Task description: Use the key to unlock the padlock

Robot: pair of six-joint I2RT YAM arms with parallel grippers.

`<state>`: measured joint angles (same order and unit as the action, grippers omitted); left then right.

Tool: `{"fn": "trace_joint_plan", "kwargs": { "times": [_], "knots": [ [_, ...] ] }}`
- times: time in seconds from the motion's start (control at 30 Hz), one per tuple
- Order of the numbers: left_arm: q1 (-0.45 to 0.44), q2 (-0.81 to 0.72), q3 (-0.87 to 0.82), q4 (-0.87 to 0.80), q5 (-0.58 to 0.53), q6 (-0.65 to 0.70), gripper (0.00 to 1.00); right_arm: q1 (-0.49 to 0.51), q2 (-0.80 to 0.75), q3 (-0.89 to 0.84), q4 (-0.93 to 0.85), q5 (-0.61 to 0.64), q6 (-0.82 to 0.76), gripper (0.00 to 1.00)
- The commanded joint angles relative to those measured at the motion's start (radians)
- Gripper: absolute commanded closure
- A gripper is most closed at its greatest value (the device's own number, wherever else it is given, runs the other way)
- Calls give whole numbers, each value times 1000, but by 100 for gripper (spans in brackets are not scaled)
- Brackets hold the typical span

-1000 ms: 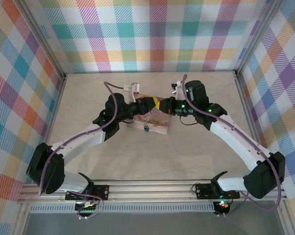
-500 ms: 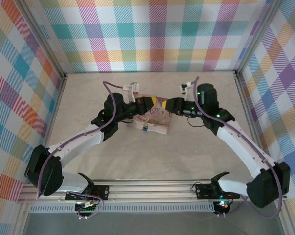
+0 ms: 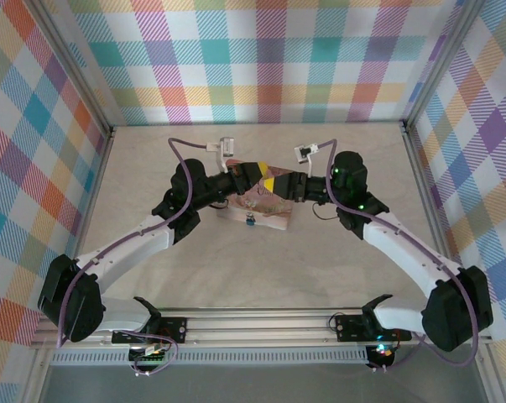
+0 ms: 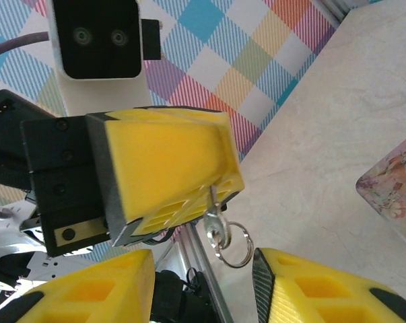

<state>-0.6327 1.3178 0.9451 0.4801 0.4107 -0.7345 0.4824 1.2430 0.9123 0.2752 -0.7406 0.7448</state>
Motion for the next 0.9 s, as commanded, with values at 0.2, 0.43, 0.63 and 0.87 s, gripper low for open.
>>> {"fn": "trace_joint_plan", "kwargs": {
  "times": [0.2, 0.43, 0.63, 0.87],
  "knots": [
    [-5, 7, -3, 62, 21, -24, 100, 1, 18, 20, 91, -6, 33, 69],
    [-5, 17, 7, 63, 28, -26, 100, 2, 24, 29, 82, 7, 40, 76],
    [-5, 20, 4, 65, 28, -28, 100, 1, 38, 35, 95, 15, 58, 78],
    [-5, 16, 0, 66, 22, -28, 100, 1, 36, 34, 91, 20, 62, 87]
  ]
}}
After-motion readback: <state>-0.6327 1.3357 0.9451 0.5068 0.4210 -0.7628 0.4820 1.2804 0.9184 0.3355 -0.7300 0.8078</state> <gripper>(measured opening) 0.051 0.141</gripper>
